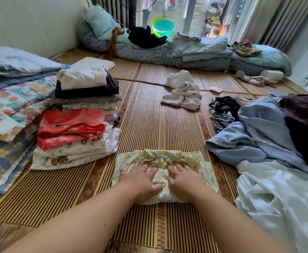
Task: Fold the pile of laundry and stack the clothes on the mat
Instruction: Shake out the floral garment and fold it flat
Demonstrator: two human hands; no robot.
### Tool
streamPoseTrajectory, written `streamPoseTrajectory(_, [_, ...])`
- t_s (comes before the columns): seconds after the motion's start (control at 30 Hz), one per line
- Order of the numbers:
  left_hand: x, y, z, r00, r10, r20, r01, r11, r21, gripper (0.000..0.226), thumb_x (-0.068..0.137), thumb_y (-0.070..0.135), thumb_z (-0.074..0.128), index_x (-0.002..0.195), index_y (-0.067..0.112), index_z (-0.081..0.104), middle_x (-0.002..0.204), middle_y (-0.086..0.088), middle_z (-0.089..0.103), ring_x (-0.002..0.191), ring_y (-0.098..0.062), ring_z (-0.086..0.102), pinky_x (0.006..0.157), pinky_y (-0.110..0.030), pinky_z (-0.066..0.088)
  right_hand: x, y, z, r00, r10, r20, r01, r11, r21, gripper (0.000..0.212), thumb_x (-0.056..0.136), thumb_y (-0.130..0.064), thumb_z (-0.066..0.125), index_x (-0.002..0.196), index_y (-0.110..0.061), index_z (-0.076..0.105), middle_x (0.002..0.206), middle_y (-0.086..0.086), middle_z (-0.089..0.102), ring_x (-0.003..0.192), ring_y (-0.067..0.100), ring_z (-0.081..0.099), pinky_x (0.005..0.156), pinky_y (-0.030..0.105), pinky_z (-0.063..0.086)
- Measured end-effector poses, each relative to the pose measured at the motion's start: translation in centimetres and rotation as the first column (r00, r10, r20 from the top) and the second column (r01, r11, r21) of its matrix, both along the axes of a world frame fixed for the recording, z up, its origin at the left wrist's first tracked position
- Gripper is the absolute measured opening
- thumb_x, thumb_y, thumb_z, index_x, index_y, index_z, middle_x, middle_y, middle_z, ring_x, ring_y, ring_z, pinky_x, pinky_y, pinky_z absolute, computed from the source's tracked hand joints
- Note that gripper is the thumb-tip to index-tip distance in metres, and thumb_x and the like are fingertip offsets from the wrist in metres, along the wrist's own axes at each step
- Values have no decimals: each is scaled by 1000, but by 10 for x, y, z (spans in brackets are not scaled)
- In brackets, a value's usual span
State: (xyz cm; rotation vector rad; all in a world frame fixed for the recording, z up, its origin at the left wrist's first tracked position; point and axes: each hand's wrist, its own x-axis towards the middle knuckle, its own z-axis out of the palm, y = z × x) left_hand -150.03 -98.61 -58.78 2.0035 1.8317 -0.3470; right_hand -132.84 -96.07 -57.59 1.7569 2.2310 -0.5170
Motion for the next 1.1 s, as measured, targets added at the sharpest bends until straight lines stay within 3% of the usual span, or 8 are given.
streamPoseTrajectory(0.1, [-4,7,3,993,33,110,-34,999,2,78,86,77,32,152,43,7,163,6,3,150,-25,0,115,-64,7,8,0,10,971,-95,-218,106,994,38,53,96,-50,42,146,-38,34,157,-9,29,143,15,26,114,59,19])
streamPoseTrajectory(0.2, [-14,-1,7,907,255,335,-330,925,191,80,80,75,48,148,42,24,161,4,17,147,-23,17,113,-60,23,29,-15,19,789,-320,-525,469,866,177,58,86,-57,59,137,-32,47,137,0,50,123,20,46,101,48,42])
streamPoseTrajectory(0.3, [-30,-12,10,723,523,452,-648,741,178,93,74,71,62,149,33,21,156,-7,19,142,-33,19,111,-55,27,51,-15,28,549,-609,-573,700,709,-82,89,76,-65,66,146,-20,35,140,14,45,124,33,46,98,47,44])
streamPoseTrajectory(0.43, [-36,-27,12,564,707,426,-771,636,-34,103,68,65,73,146,19,25,142,-20,31,129,-37,37,104,-40,35,50,-5,35,289,-779,-557,686,574,-447,104,67,-62,76,144,-3,39,141,20,46,125,38,48,104,51,42])
streamPoseTrajectory(0.7, [-30,-11,31,430,683,590,-725,651,-225,50,68,29,85,109,9,63,112,-7,67,102,-24,63,90,-31,51,22,11,28,471,-701,-536,577,704,-414,41,67,-19,85,98,-5,63,97,14,69,89,32,66,88,48,55])
streamPoseTrajectory(0.8, [-21,-8,31,362,609,706,-692,683,-234,67,72,19,77,134,26,50,120,-2,63,105,-19,60,96,-30,48,17,11,23,489,-639,-593,592,743,-313,17,71,-14,77,84,-10,67,82,10,71,79,29,68,80,45,57])
streamPoseTrajectory(0.9, [-12,-7,31,344,525,779,-633,742,-220,91,82,12,64,151,47,15,134,4,54,101,-10,53,88,-20,41,15,5,23,476,-582,-659,557,780,-287,16,73,-9,70,88,-12,67,82,9,72,79,30,68,76,45,56])
streamPoseTrajectory(1.1, [-14,-11,53,371,294,881,-528,847,-61,67,83,2,49,138,40,49,136,12,54,126,-12,50,107,-28,40,15,10,59,389,-419,-820,527,832,-175,24,80,-3,70,94,-18,57,87,0,65,76,16,61,53,26,43])
